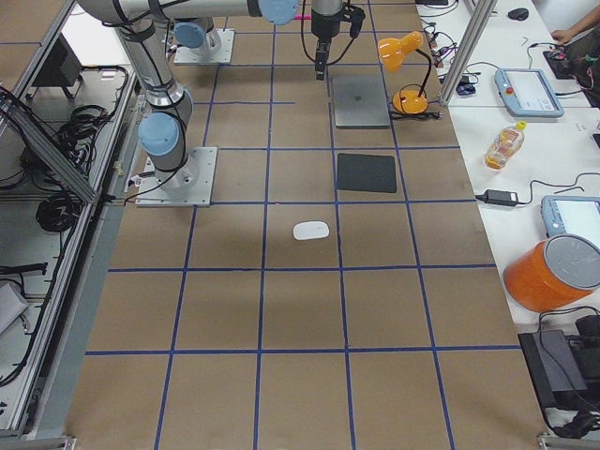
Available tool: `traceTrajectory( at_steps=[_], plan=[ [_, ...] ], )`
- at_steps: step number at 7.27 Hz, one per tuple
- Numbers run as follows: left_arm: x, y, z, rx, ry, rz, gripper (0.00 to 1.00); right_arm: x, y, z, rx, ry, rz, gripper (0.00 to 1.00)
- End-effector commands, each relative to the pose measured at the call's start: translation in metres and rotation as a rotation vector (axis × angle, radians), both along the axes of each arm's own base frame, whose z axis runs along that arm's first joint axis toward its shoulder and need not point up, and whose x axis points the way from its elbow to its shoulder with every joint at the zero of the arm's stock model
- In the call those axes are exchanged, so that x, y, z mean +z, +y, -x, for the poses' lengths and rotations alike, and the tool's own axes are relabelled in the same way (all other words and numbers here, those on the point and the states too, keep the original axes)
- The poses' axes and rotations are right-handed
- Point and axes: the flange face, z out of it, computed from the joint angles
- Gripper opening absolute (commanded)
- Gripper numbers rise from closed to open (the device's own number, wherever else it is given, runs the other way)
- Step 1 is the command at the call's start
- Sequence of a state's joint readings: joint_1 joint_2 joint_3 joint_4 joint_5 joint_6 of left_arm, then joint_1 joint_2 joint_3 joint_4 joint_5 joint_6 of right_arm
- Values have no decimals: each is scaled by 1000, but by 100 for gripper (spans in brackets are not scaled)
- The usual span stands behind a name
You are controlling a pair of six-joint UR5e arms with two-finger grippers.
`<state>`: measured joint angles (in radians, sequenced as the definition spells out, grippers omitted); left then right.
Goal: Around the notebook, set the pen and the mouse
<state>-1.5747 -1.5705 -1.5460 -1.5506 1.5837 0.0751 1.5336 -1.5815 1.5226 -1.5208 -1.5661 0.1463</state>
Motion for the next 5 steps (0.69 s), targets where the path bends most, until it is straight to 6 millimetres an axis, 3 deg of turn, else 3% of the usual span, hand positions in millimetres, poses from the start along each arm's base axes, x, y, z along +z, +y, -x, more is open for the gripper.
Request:
traceTrajectory(
  at_steps=[1,3,4,5],
  plan=[
    [1,2,-1,2,-2,2,100,2,-1,1,-5,0,8,100],
    [0,1,-2,4,-1,1,100,-5,-1,3,6,3,-10,100],
    [0,2,-4,7,-1,1,100,-4,-3,13,-3,67,-2,100],
    [1,2,-5,7,-1,2,100,-12,-7,41,-36,92,-24,100]
  ],
)
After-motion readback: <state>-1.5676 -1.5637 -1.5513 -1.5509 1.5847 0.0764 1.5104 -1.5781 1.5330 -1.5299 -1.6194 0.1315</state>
